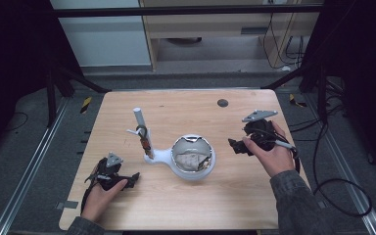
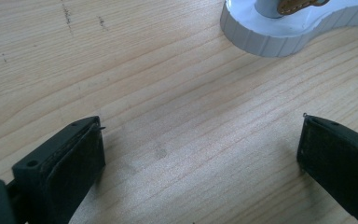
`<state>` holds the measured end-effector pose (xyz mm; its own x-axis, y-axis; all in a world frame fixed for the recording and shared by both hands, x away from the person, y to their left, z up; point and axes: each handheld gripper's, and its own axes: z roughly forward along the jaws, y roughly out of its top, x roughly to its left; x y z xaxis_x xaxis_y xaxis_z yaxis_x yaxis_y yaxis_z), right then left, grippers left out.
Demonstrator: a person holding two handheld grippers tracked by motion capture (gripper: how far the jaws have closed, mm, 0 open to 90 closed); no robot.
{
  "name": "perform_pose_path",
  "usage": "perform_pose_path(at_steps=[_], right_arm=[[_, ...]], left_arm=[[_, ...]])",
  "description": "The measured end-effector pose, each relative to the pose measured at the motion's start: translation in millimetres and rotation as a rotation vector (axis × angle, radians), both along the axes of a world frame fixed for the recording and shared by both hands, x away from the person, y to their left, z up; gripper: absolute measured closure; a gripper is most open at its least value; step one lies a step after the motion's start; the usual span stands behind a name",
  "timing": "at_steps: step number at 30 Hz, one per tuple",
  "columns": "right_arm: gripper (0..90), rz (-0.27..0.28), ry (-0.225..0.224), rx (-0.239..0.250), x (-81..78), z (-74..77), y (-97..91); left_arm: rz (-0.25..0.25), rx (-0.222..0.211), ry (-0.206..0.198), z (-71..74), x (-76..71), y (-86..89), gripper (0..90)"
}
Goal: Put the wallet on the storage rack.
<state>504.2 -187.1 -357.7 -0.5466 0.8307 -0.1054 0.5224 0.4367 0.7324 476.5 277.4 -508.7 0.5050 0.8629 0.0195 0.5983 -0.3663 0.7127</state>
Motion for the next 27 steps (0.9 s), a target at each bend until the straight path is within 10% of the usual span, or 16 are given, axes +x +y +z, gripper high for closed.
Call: perform_pose_path(at_steps=[27], right_arm=[[9.7, -0.093, 0.053, 0.044, -8.6, -71.2, -27.7]], left_arm=[[0.003, 0.0, 0.0, 0.0, 0.0, -0.1, 0.0]])
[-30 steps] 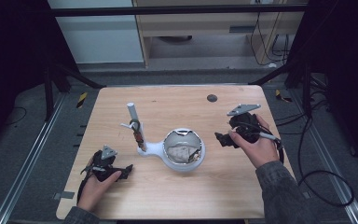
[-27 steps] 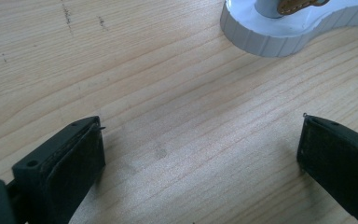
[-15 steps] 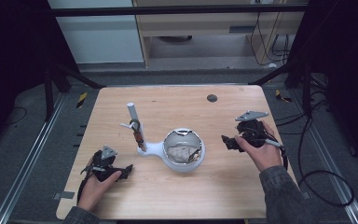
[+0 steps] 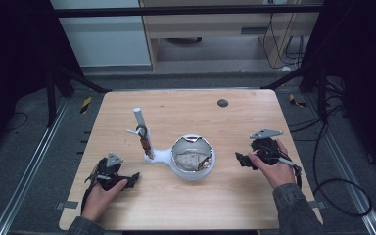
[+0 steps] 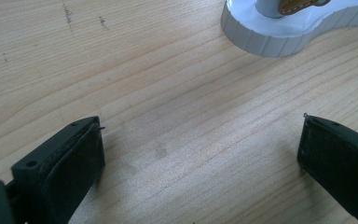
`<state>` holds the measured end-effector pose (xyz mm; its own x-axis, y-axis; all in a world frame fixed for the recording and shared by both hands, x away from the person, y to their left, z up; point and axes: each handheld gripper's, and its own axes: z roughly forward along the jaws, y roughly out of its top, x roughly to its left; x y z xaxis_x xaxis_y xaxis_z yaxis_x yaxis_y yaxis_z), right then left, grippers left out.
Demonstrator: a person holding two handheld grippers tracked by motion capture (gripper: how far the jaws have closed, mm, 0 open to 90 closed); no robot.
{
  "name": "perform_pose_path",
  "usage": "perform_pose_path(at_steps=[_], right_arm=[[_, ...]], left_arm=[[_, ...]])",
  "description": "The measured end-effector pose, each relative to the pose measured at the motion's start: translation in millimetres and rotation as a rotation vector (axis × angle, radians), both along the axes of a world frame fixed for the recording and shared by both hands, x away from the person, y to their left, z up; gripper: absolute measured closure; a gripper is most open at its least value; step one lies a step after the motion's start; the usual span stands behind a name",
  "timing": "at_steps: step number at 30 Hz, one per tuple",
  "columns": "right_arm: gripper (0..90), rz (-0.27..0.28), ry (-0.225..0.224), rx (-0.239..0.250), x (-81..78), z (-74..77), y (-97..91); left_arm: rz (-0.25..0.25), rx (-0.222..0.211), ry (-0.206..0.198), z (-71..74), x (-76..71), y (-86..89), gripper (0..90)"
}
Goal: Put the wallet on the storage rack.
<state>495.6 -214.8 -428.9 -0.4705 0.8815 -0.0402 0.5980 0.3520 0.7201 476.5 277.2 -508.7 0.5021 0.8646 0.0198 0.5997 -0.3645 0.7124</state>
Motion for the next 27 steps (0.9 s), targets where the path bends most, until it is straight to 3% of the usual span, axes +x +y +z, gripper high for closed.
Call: perform_pose_path(at_steps=[12, 17, 27], right_arm=[[9.5, -0.044, 0.072, 0.036, -1.0, -31.7, -14.2], [10.1, -0.081, 0.064, 0.037, 0.7, -39.7, -21.1], [8.0, -0.088, 0.06, 0.042, 2.6, -60.1, -25.1]], left_arm=[[0.001, 0.0, 0.0, 0.0, 0.0, 0.0, 0.0], [0.0, 0.0, 0.0, 0.0, 0.0, 0.0, 0.0], [0.001, 0.0, 0.0, 0.0, -0.1, 0.0, 0.0]])
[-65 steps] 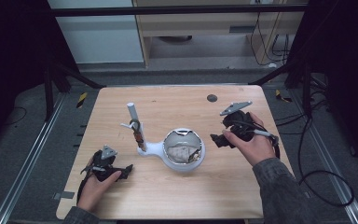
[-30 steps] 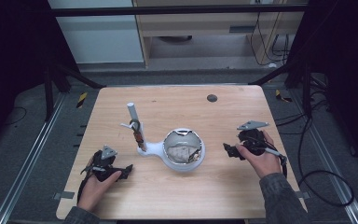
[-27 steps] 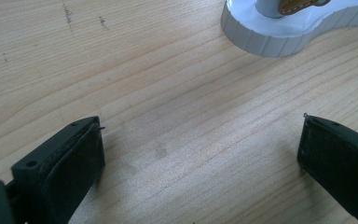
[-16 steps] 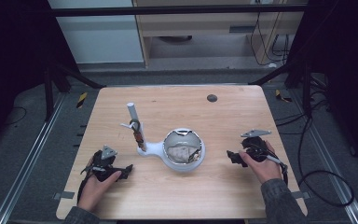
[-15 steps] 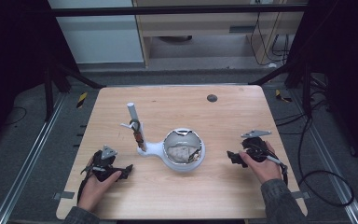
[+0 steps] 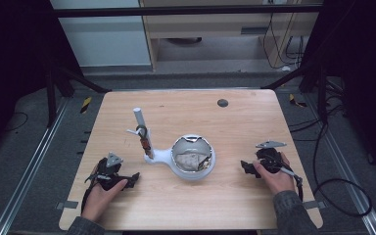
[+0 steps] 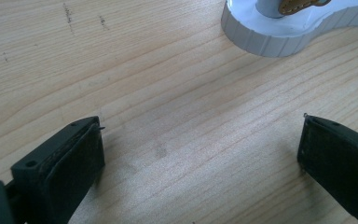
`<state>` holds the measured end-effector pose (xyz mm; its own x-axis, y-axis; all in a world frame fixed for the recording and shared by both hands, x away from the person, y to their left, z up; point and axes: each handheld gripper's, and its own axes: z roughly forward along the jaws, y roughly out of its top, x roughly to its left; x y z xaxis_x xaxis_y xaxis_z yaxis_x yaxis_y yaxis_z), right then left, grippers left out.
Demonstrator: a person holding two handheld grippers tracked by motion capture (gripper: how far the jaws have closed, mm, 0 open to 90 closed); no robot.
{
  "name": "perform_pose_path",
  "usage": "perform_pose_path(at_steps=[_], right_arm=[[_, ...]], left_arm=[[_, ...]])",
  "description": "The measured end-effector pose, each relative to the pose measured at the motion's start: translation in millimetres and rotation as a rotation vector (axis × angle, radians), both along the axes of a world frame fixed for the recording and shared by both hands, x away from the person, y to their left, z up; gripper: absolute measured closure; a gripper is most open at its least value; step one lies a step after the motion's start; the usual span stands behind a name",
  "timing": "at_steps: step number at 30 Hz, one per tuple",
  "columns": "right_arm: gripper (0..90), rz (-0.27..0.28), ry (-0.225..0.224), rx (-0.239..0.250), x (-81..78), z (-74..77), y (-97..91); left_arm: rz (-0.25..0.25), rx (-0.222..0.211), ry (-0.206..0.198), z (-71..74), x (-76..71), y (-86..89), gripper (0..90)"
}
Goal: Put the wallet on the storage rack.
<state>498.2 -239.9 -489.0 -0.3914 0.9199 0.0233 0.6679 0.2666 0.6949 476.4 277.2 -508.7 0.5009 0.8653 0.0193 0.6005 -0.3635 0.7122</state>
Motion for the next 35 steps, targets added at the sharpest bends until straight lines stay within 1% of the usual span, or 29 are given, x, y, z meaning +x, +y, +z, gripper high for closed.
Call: perform_pose_path(at_steps=[2, 4, 5, 10, 11, 13, 16, 17, 18, 21, 26, 28, 32, 35], right_arm=[[7.6, -0.01, -0.01, -0.002, 2.1, -3.5, 1.8], [6.5, -0.019, -0.014, 0.008, 4.0, -6.0, 3.8], [6.2, -0.021, -0.019, 0.002, 5.2, -7.1, 4.1], [6.3, -0.051, -0.028, 0.021, 10.2, -11.6, 5.8], [6.3, -0.054, -0.033, 0.018, 10.7, -12.3, 5.7], [6.4, -0.061, -0.032, 0.023, 11.0, -13.7, 5.6], [6.4, -0.059, -0.029, 0.014, 10.8, -18.0, 5.4], [6.0, -0.06, -0.028, 0.016, 10.2, -19.7, 6.2], [6.1, -0.063, -0.042, 0.005, 9.5, -21.0, 6.9], [5.3, -0.067, -0.06, -0.006, 8.0, -22.8, 7.9], [5.3, -0.072, -0.058, -0.006, 4.4, -22.9, 8.2], [5.3, -0.08, -0.06, -0.003, -0.8, -22.9, 8.3], [5.3, -0.061, -0.059, -0.006, -11.9, -23.2, 6.8], [5.3, -0.055, -0.061, -0.005, -14.0, -23.4, 5.4]], left_arm=[[0.0, 0.0, 0.0, 0.0, 0.0, 0.0, 0.0], [0.0, 0.0, 0.0, 0.0, 0.0, 0.0, 0.0], [0.0, 0.0, 0.0, 0.0, 0.0, 0.0, 0.0], [0.0, 0.0, 0.0, 0.0, 0.0, 0.0, 0.0], [0.0, 0.0, 0.0, 0.0, 0.0, 0.0, 0.0], [0.0, 0.0, 0.0, 0.0, 0.0, 0.0, 0.0], [0.0, -0.001, 0.0, 0.0, 0.0, 0.0, 0.0], [0.0, -0.001, 0.0, 0.0, 0.1, 0.0, 0.0], [-0.001, -0.001, 0.001, 0.0, 0.1, 0.1, 0.0], [-0.002, -0.001, 0.002, 0.0, 0.1, 0.1, 0.0], [-0.002, -0.004, 0.001, -0.1, 0.3, 0.1, 0.0], [-0.005, -0.003, 0.001, -0.1, 0.6, 0.3, 0.0], [-0.005, -0.002, 0.001, -0.1, 0.9, 0.3, 0.0], [-0.004, -0.002, 0.0, -0.1, 0.9, 0.3, 0.0]])
